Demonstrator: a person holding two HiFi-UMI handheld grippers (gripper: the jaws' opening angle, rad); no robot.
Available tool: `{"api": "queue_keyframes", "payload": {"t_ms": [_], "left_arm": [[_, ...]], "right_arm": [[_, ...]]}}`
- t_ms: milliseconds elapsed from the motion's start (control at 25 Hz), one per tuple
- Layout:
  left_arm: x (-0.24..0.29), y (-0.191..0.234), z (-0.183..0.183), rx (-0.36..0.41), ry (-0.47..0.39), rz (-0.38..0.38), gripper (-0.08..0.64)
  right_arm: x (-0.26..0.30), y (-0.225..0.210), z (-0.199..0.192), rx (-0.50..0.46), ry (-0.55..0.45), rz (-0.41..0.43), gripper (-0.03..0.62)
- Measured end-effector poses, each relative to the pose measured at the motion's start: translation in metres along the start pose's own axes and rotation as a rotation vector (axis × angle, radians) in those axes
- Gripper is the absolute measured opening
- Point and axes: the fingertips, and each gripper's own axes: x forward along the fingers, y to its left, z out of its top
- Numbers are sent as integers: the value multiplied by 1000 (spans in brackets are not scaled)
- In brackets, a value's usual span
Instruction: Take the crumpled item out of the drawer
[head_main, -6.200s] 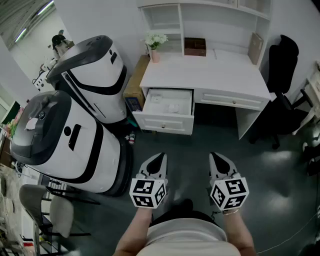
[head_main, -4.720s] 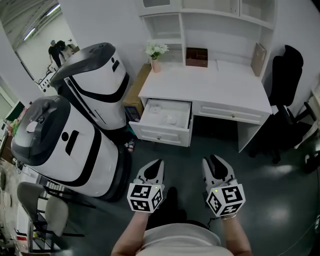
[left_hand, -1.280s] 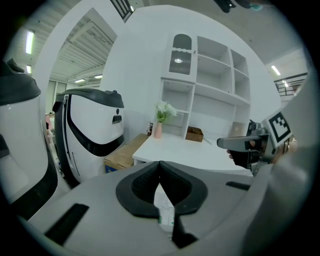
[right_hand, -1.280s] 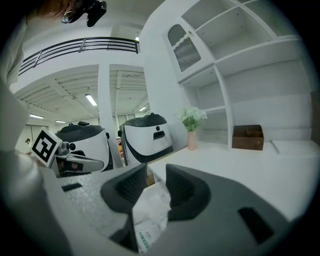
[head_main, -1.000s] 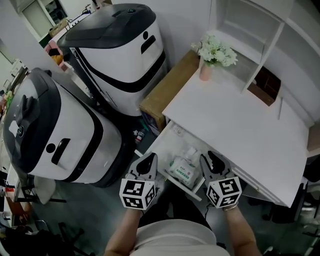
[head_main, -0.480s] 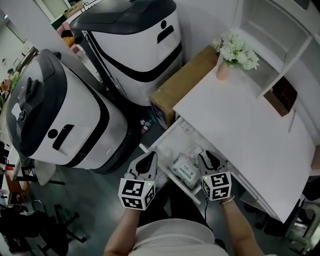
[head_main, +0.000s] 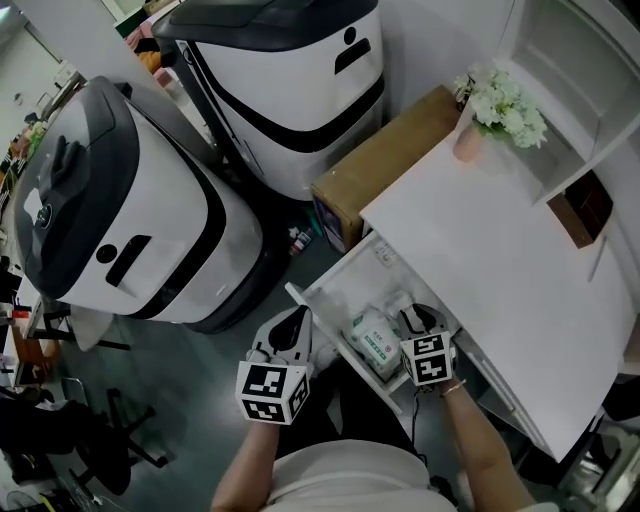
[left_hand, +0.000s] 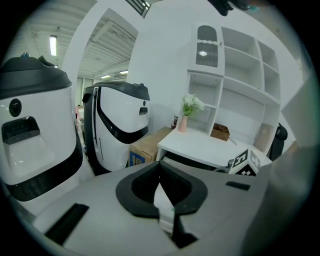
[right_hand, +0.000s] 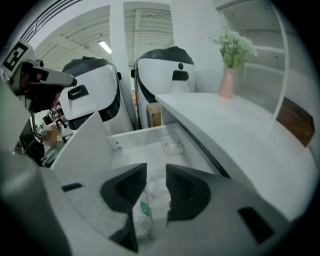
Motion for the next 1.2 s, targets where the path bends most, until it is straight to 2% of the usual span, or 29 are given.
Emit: {"api": "queue_keyframes", "payload": {"t_ms": [320,560,720,960,1200], "left_arm": [[-3,17,-12,-37,22,58,-6],[-5,25,-20,-59,40,85,-6],[-5,28,-23,-68,46,95,-6],[-5,31,-26,-77,59,110,-6],[-6,35,-32,-90,75,124,-6]], "right_arm": [[43,-12,-24,17,136,1,104],[65,-17,-32,-73,205,-22,107],[77,-15,-44,-95,266,-11,169],[92,-15,-56,-111,326,-11,186],[105,-13,-62,-201,365,-27,189]]}}
